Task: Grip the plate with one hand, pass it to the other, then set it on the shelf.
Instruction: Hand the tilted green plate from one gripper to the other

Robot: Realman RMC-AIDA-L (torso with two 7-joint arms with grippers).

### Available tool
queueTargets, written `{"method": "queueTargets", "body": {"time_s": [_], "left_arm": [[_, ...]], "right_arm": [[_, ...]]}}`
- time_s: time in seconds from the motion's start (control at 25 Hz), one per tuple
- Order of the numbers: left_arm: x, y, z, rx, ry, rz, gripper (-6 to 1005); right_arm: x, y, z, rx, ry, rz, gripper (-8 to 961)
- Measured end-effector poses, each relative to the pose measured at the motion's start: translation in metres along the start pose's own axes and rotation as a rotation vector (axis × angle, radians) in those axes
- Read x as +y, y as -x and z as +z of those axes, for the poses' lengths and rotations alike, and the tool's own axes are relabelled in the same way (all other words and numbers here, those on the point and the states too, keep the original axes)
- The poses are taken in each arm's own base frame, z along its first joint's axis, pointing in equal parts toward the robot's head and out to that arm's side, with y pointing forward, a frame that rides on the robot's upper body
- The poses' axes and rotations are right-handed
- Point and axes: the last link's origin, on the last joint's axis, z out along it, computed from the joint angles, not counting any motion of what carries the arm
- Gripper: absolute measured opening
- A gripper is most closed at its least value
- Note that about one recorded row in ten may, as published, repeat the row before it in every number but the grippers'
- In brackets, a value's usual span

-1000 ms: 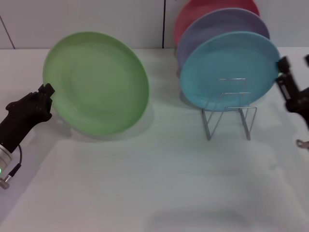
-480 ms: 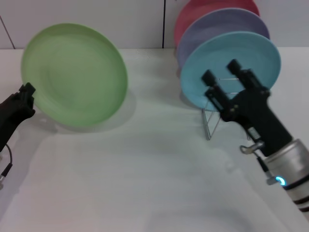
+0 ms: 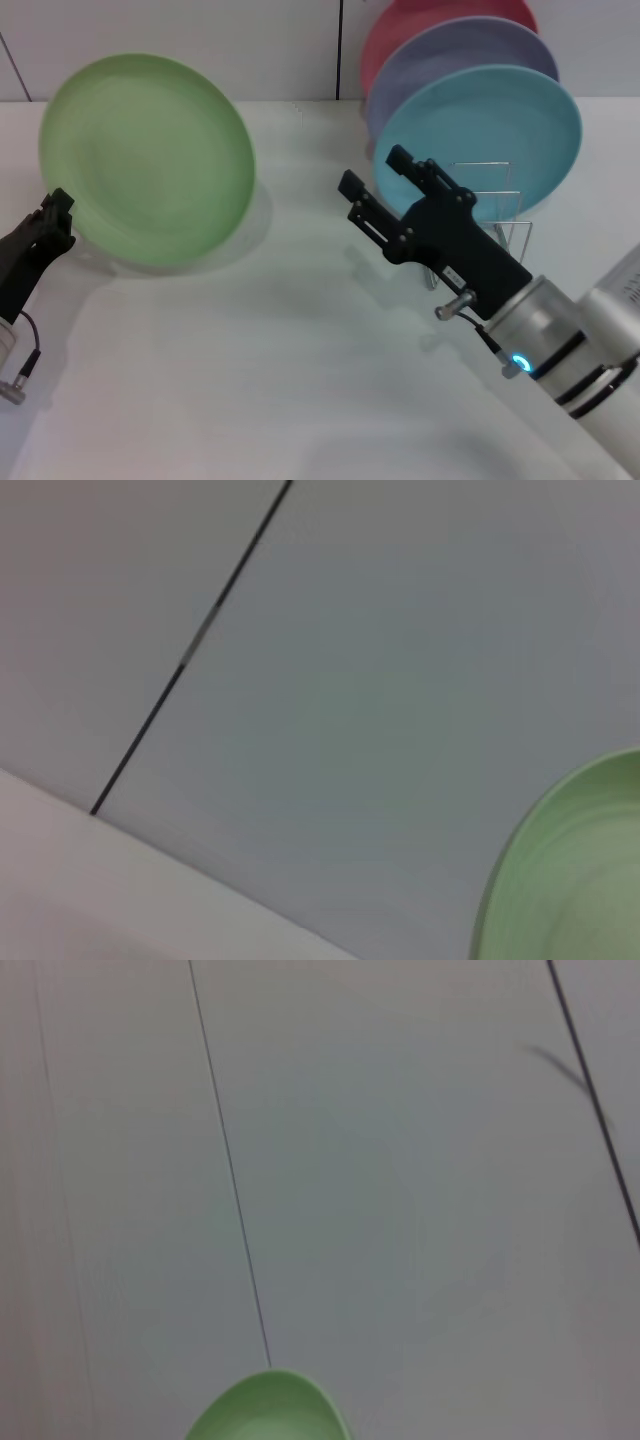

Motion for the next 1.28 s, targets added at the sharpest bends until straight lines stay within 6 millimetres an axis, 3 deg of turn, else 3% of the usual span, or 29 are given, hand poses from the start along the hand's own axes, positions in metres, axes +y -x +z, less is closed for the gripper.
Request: {"method": "queueTargets", "body": {"time_s": [0.28,0.52,0.96,1.28], "left_arm": [[0.002,0.0,-0.003,0.019,0.009,0.002,37],[0.006,-0.004,-0.009,0.018,0.091,0.174,38],[0.008,-0.006,-0.012,0.007,0.15,0.38,39],[0.005,-0.013,-0.008,0.04,0.118,0.394,39]], "right_arm": [[0.003,-0.004,0.02,0.056,-0.008,0.027,701],[0.009,-0.011,0.042,0.145,0.017,0.031,702],[0.015,-0.012,0.044,0.162,0.059,0.058,701],[0.011,-0.014,0.049,0.184,0.035,0.06,701]]}}
